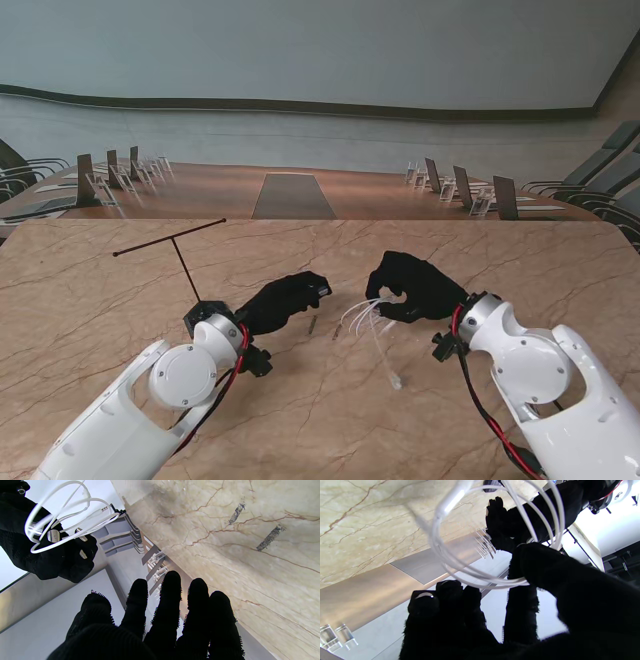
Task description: Take the wired earphone off the rack, coil the cable and place them on the table
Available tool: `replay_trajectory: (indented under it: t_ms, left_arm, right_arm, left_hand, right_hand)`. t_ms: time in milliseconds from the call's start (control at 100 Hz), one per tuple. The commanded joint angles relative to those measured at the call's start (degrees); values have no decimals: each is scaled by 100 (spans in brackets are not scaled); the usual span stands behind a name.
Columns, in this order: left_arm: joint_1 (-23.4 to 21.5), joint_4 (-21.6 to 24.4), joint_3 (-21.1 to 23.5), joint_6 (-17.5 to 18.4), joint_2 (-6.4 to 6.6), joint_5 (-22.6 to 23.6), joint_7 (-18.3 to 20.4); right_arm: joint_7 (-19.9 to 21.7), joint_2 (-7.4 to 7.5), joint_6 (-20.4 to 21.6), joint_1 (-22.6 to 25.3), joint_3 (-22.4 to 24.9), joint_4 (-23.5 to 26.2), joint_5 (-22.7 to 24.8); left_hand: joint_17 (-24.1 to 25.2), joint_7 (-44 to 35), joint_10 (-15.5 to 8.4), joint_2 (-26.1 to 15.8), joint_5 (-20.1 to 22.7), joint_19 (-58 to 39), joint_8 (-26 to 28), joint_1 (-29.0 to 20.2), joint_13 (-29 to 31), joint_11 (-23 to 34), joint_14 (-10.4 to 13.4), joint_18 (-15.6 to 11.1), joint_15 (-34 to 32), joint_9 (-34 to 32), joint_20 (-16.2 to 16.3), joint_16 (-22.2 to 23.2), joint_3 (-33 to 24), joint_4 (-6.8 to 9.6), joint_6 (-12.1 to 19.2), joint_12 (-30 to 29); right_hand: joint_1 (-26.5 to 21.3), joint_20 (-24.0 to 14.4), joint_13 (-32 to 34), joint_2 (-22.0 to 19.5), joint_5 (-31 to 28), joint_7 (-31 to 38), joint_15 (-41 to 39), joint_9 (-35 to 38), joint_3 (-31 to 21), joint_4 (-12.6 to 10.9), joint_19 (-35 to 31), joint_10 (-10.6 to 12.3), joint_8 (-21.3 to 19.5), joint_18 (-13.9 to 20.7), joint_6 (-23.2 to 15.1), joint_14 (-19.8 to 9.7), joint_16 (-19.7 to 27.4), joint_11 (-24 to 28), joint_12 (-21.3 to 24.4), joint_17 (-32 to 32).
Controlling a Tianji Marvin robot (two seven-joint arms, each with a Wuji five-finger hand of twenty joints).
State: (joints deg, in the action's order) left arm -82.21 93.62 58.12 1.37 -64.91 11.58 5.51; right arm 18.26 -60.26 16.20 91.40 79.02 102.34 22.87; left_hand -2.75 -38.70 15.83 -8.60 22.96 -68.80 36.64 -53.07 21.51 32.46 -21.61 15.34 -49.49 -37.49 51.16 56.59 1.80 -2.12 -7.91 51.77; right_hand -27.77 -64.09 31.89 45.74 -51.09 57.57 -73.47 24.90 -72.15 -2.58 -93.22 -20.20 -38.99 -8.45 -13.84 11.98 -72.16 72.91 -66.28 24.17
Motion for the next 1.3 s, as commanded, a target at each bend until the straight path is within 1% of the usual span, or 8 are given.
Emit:
replay_trajectory:
  t_ms: [0, 510, 790, 870, 960, 1040, 1160, 1290]
  left_arm:
    - [-29, -20, -27, -4, -30, -29, 0]
    - [118, -236, -166, 143, -28, 85, 6]
    - [409, -471, -344, 369, -60, -24, 25]
    - [454, -506, -366, 397, -63, -54, 46]
    - [485, -542, -381, 416, -67, -77, 53]
    - [510, -582, -393, 421, -75, -81, 43]
    - [575, -658, -431, 430, -82, -53, 31]
    - [661, -736, -499, 444, -95, -37, 20]
  right_arm:
    - [78, 43, -12, 26, 12, 106, -2]
    - [620, 173, 79, -104, -80, 190, 57]
    - [725, 199, 161, -123, -116, 271, -7]
    - [892, 236, 127, -140, -90, 316, 50]
    - [818, 227, 158, -158, -94, 294, 203]
    - [803, 213, 95, -166, -121, 269, 66]
    - [769, 202, 54, -147, -138, 257, 20]
    - [759, 200, 67, -144, -163, 242, -35]
  left_hand:
    - [3, -145, -102, 5, -63, -254, 31, -88, 132, 180, 37, -228, -118, 14, 138, 98, 57, -139, 167, 89]
    - [-100, 8, -246, 273, -176, -260, -83, -340, 193, 235, 177, -315, -148, 22, 133, 75, -24, -113, 368, 82]
    - [-156, -25, -304, 372, -236, -287, -120, -508, 225, 291, 225, -338, -177, 35, 117, 65, -13, -110, 416, 70]
    - [-155, -38, -301, 371, -219, -295, -131, -511, 224, 299, 223, -336, -181, 34, 113, 61, -7, -112, 412, 64]
    - [-150, -46, -285, 368, -206, -296, -145, -518, 230, 300, 210, -318, -180, 22, 106, 54, -3, -117, 411, 52]
    - [-149, -48, -284, 365, -197, -297, -155, -510, 236, 301, 199, -314, -178, 11, 100, 49, 4, -119, 411, 45]
    - [-156, -26, -314, 390, -213, -298, -185, -550, 237, 295, 228, -312, -174, 21, 91, 40, -10, -109, 443, 32]
    - [-176, 66, -354, 423, -243, -299, -268, -623, 249, 275, 247, -330, -167, 32, 80, 27, -26, -101, 467, 4]
  right_hand:
    - [-580, -186, 386, -503, -466, 273, -356, 457, -160, 31, -467, -272, -104, 622, -923, 353, -97, 295, -122, 329]
    - [-1042, 668, 2586, -1066, -204, 254, -1623, 3519, 599, 380, -1762, -301, -867, -208, -933, 866, 1148, 1147, 645, 2429]
    - [-1139, 754, 2206, -1207, -145, 371, -1287, 3404, 732, 384, -1464, -190, -987, -321, -875, 1187, 1621, 402, 1109, 2010]
    - [-926, 481, 1579, -1060, -231, 103, -1035, 2290, 692, 385, -1144, -315, -881, 30, -1153, 937, 1201, 634, 1203, 1457]
    - [-987, 420, 1994, -1078, -210, 72, -1236, 2784, 715, 468, -1374, -209, -796, -5, -1105, 897, 1016, 801, 1173, 1864]
    - [-1224, 640, 2340, -1209, -147, 247, -1323, 3434, 862, 503, -1531, -233, -784, -345, -849, 1238, 1398, 410, 1387, 2177]
    - [-1394, 859, 2335, -1324, -21, 360, -1292, 3575, 1001, 531, -1572, 376, -777, -364, -688, 1339, 1747, -750, 2356, 2281]
    - [-1505, 915, 2190, -1301, -12, 474, -1118, 3591, 1015, 533, -1506, 682, -699, -290, -608, 1272, 1950, -1410, 3061, 2180]
